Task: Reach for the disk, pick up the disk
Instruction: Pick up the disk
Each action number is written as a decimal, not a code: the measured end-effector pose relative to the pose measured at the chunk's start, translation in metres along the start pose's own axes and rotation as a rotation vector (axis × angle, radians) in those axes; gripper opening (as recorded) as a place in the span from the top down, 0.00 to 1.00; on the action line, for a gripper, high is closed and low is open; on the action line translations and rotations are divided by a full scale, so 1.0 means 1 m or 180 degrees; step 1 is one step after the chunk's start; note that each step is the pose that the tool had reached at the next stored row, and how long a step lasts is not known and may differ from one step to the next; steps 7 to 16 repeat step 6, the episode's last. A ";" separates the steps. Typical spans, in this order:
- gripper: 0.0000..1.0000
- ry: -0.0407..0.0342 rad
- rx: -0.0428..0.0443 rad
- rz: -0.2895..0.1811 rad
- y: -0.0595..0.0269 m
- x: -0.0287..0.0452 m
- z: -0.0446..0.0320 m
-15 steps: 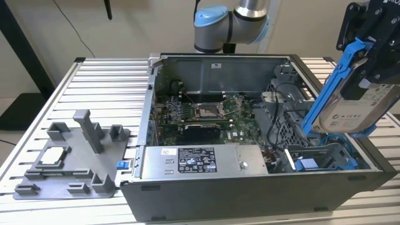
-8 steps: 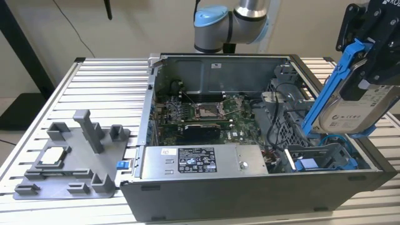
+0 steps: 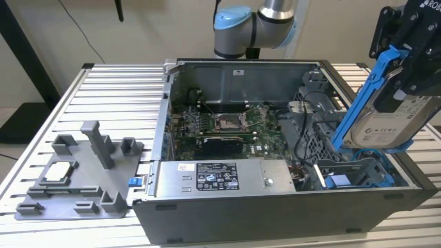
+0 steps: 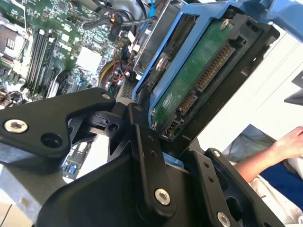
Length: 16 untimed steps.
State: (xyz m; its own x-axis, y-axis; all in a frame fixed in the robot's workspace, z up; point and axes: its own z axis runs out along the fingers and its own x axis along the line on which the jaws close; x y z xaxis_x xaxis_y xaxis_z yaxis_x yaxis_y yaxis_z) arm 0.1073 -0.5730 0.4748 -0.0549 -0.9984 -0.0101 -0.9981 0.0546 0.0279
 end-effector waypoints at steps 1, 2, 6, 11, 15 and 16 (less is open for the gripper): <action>1.00 0.0000 0.0000 0.0000 0.0001 0.0000 0.0003; 1.00 0.0000 0.0000 0.0000 0.0002 0.0000 0.0004; 1.00 0.0000 0.0000 0.0000 0.0002 0.0000 0.0007; 1.00 0.0000 0.0000 0.0000 0.0002 0.0000 0.0007; 1.00 0.0000 0.0000 0.0000 0.0002 0.0000 0.0007; 1.00 0.0000 0.0000 0.0000 0.0002 0.0000 0.0007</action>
